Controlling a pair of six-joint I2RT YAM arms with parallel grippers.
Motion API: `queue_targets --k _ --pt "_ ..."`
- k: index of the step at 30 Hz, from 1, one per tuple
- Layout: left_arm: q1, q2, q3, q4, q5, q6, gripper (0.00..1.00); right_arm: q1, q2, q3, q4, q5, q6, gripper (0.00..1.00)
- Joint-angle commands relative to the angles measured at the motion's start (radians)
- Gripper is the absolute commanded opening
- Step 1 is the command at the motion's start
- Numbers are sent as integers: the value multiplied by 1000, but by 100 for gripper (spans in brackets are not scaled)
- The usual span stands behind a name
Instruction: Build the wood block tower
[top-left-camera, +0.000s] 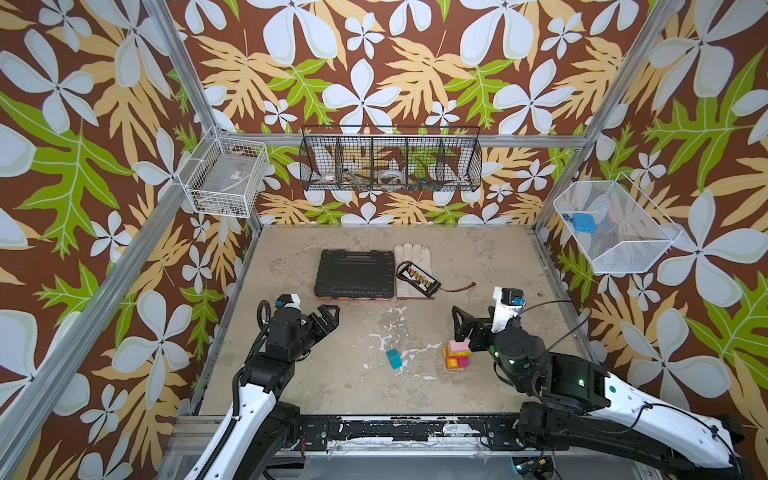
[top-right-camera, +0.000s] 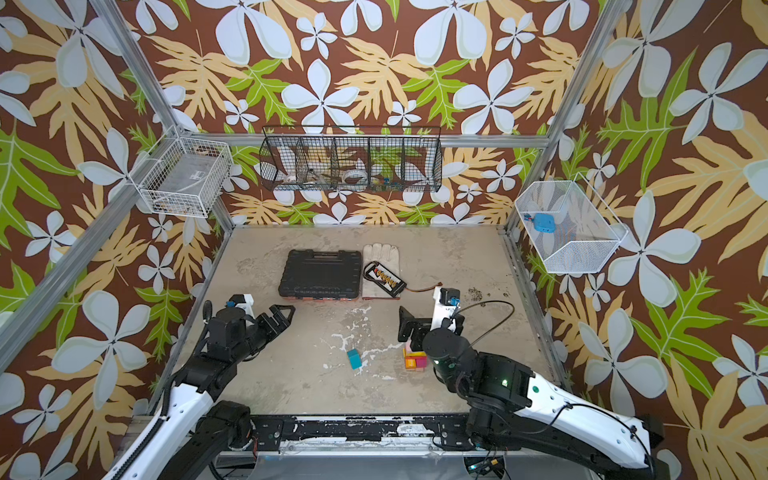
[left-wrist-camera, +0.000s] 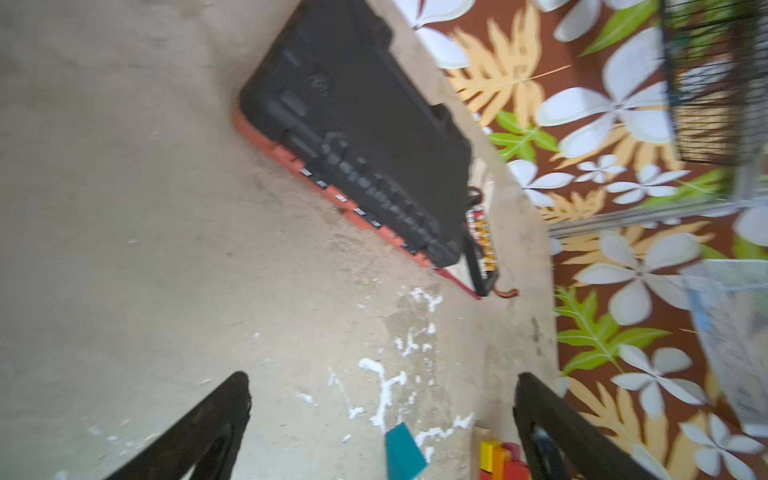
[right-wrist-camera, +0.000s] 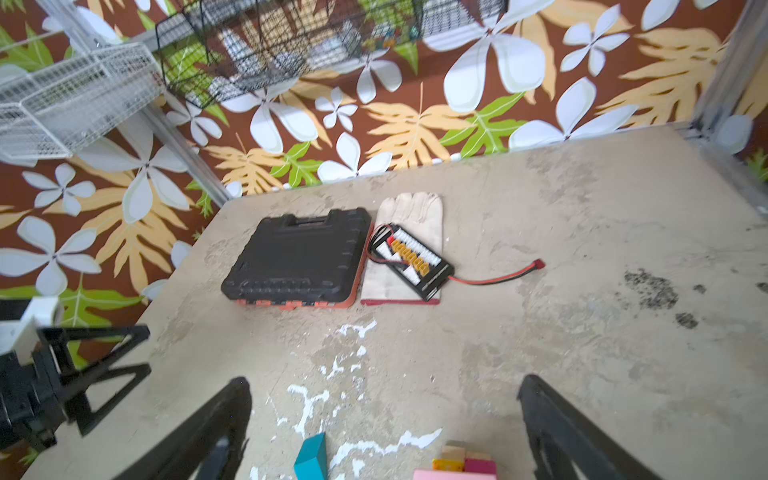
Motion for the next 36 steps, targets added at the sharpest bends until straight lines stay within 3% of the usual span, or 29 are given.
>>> queue_targets --k 1,5,9,13,16,18,22,31,33,36 --pt "1 31 1 -101 -123 28 100 -82 -22 38 -61 -56 -76 100" --pt "-1 69 2 -84 -45 65 100 -279 -12 66 -89 -178 -126 100" --pt "-14 205 80 -179 -94 91 100 -603 37 65 -90 -418 -182 100" --pt "-103 375 118 -182 -125 97 100 -975 14 -12 -33 -702 -216 100" --pt "-247 487 206 -261 -254 59 100 -1133 -5 -71 -4 -795 -231 100" --pt "-362 540 274 -329 -386 -5 100 -1149 6 -84 -10 -758 -243 100" --pt "-480 614 335 -345 -436 -71 100 -1150 48 -98 -14 -708 -243 100" --pt "-690 761 408 -262 -343 -213 100 -1150 -25 -249 138 -607 -89 100" --pt "-715 775 389 -205 -285 -260 92 -1150 -47 -315 202 -550 -68 100" --pt "-761 775 366 -170 -287 -366 91 -1150 -69 -410 288 -448 -66 100"
